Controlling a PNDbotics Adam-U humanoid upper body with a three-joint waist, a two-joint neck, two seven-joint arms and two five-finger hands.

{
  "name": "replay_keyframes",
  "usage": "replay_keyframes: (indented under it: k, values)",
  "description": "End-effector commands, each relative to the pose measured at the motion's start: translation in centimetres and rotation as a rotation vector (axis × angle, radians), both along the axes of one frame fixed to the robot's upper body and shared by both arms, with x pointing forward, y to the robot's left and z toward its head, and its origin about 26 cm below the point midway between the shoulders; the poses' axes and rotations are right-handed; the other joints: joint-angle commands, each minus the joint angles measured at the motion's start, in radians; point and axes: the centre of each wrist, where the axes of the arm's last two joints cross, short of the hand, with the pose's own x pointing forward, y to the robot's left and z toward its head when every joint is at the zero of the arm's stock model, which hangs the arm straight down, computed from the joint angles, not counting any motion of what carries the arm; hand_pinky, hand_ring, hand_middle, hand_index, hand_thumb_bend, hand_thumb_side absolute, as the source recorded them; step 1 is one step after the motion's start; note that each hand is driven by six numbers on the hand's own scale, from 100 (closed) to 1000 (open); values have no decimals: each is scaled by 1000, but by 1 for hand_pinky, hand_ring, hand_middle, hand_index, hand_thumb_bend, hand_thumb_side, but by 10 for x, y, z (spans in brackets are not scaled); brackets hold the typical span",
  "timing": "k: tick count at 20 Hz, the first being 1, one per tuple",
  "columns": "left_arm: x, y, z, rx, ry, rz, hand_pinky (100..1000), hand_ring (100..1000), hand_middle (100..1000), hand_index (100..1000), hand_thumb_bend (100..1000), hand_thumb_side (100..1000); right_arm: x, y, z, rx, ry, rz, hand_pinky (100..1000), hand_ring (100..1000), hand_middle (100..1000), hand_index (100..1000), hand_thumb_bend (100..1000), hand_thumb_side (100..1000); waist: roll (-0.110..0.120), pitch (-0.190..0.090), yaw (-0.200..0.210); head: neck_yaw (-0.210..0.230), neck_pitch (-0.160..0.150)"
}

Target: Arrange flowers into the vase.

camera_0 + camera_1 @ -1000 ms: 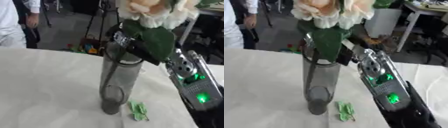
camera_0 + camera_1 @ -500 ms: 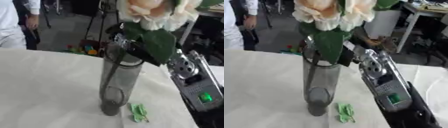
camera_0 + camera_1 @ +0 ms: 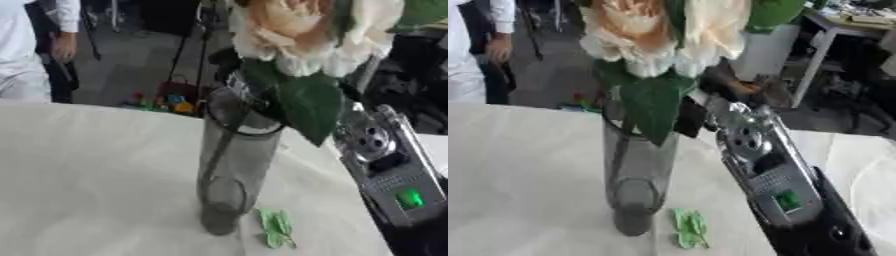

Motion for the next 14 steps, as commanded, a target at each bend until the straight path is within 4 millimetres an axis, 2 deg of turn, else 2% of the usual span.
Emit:
replay_keyframes:
  k: [1, 14]
  values:
    - [-3, -2, 4, 4, -19, -13, 718, 803, 888, 915, 100, 1000, -8, -3, 11, -14, -40, 8, 825, 842, 742, 909, 100, 1000, 9, -23, -3, -3, -16]
    - [-3, -1, 3, 8, -15, -12, 718, 803, 889, 915, 100, 1000, -11, -9, 18, -98, -14, 21, 828, 855, 765, 923, 100, 1000, 6, -30, -9, 7, -5]
